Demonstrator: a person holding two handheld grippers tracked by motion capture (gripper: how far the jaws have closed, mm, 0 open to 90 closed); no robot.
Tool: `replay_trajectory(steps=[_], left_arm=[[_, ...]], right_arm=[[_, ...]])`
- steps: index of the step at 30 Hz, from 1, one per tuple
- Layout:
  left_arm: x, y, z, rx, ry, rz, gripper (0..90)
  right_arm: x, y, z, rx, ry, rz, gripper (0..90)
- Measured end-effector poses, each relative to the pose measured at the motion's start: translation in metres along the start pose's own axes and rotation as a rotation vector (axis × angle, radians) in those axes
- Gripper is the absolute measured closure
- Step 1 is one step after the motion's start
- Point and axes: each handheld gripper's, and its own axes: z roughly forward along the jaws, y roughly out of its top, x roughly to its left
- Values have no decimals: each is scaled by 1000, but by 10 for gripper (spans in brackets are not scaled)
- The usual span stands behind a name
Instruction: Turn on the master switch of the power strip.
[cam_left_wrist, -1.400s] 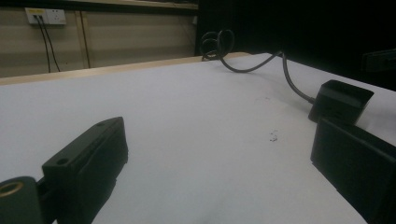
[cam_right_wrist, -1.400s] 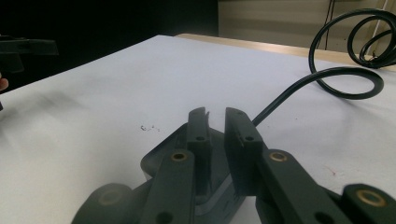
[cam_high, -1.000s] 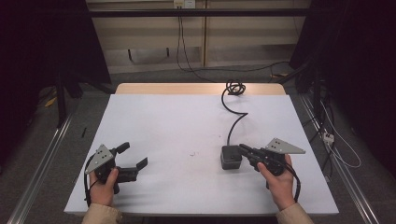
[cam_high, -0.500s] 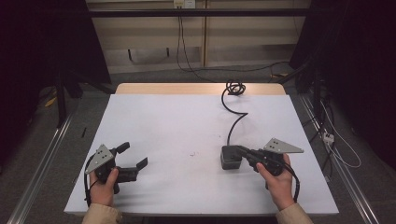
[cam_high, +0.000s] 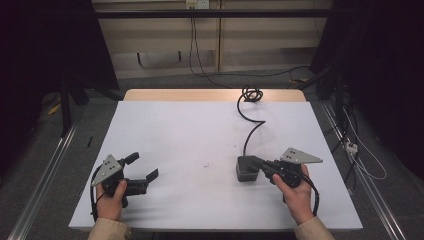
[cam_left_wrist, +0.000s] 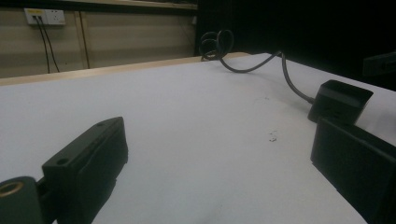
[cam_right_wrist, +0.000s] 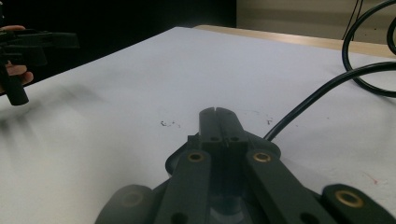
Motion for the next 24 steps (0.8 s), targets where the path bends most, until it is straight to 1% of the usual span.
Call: replay_trajectory(steps=[4,11,18,24], left_arm=[[0,0,0,-1,-1,0,35],[0,0,0,-2,-3,2,35],[0,0,0,-1,-3,3,35],[0,0,0,1,-5,5,35]], right_arm=[[2,1,3,8,3,-6,900],[2,0,4,17,-2,-8,900],[3,-3,7,45,3,-23,900],[3,-5,8,52,-1,-27,900]])
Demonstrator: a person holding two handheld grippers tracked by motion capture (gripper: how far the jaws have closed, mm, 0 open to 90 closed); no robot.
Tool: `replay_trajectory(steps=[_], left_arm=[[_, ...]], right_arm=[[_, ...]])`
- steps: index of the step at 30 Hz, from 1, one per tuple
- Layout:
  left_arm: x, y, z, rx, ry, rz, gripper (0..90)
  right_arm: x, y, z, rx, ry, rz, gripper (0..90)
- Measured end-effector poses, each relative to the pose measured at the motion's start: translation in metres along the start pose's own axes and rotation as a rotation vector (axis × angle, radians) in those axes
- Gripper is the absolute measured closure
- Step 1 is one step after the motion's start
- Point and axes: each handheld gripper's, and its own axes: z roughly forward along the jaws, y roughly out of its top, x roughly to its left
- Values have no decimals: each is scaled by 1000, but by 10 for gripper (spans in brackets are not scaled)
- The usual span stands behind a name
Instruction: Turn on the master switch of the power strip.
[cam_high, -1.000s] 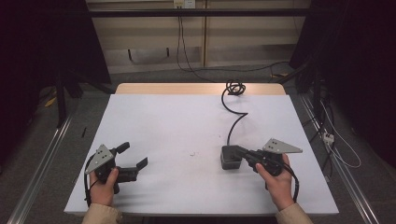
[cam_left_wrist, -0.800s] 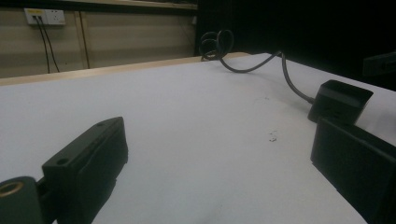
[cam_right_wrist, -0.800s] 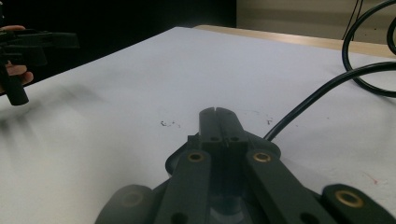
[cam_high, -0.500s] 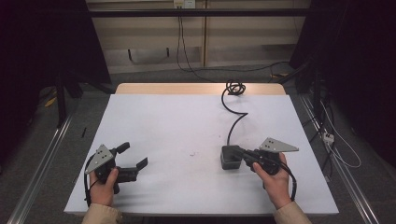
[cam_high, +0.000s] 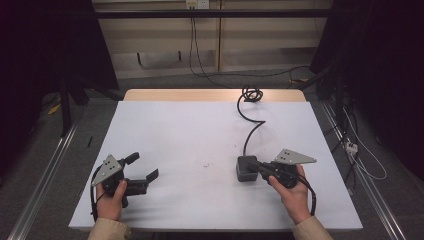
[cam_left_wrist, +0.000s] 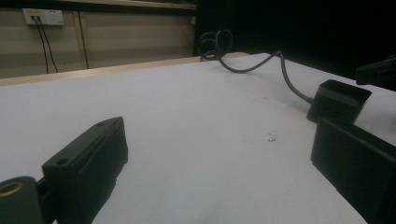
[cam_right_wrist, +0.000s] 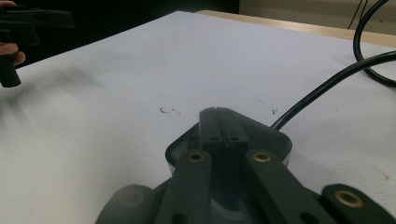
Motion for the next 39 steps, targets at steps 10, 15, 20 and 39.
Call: replay_trajectory(steps=[10,15,20,39], left_arm=[[0,0,-1,-4,2,0,35],[0,0,0,-3,1,-1,35],[0,0,-1,-3,2,1,35],[0,0,-1,-6,3,0,35]], right_arm=[[1,-2,2,8,0,-17,900],[1,-2,2,6,3,-18,900],[1,-2,2,10,5,-20,900],[2,-4,4,11,12,-36,900]])
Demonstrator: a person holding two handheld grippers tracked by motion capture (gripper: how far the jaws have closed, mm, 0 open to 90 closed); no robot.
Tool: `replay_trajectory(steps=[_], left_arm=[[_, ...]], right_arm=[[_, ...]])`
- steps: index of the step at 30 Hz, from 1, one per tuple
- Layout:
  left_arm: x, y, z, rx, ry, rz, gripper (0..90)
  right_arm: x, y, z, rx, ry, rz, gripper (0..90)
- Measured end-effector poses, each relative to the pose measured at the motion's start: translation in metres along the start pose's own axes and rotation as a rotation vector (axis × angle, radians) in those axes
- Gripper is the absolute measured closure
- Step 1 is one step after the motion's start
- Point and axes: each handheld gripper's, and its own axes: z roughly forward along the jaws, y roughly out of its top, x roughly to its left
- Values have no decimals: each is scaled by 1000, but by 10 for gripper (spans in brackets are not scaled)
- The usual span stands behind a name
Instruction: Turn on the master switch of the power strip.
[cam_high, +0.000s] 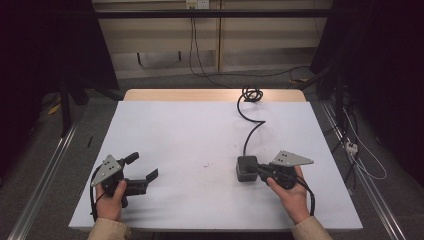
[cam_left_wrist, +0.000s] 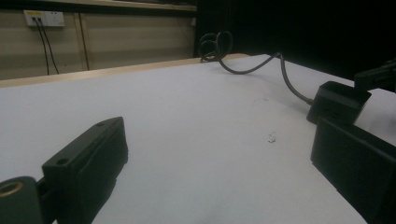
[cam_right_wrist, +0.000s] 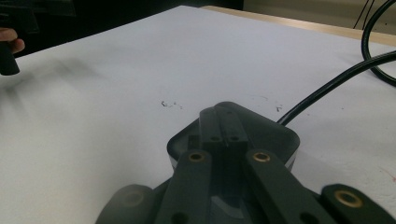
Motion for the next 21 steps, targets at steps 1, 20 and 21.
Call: replay_trajectory(steps=[1,20,21], left_arm=[[0,0,0,2,-1,2,35],[-1,0,0,1,1,-1,35],[-1,0,0,5,0,3,35]], right_arm=[[0,0,0,0,-2,-3,900],[0,-1,1,4,3,-6,900],[0,-1,1,5,3,-5,900]])
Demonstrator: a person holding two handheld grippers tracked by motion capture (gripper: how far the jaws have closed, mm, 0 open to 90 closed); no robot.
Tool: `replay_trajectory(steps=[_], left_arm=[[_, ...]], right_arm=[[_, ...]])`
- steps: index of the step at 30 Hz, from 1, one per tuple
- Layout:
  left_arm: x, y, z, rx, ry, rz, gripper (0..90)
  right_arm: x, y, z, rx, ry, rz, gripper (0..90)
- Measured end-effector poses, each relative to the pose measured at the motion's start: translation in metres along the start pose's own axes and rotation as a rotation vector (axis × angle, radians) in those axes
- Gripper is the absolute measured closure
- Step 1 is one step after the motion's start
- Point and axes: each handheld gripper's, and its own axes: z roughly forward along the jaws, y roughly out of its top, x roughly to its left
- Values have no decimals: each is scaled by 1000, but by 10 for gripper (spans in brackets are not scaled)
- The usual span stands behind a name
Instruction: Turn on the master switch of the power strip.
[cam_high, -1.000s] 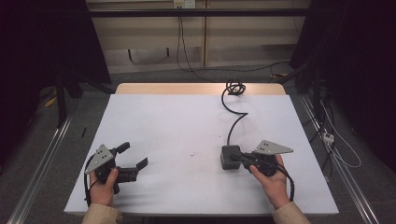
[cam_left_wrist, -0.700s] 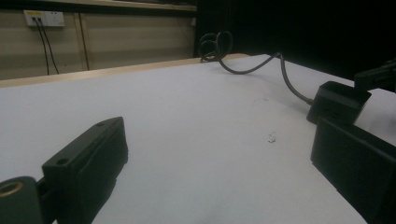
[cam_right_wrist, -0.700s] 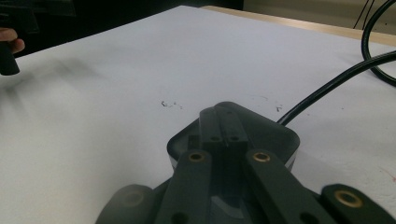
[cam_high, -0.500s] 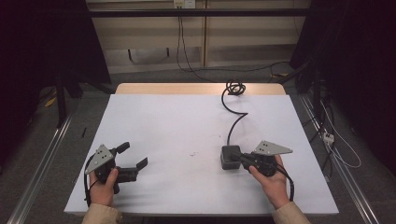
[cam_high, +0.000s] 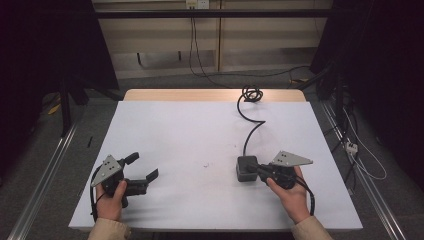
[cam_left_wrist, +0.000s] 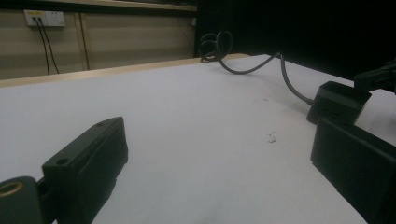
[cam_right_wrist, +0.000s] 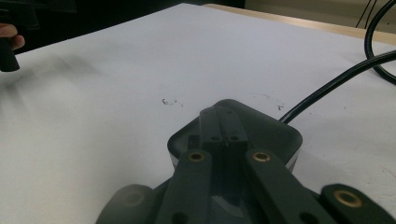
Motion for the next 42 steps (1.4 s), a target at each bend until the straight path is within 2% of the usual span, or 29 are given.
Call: replay_trajectory(steps=[17,42], left_arm=[[0,0,0,-4,2,-6,35],[-2,0,1,-5,3,0,35]], right_arm=[[0,0,0,8,-1,18,900],[4,3,1,36,-23,11,900]])
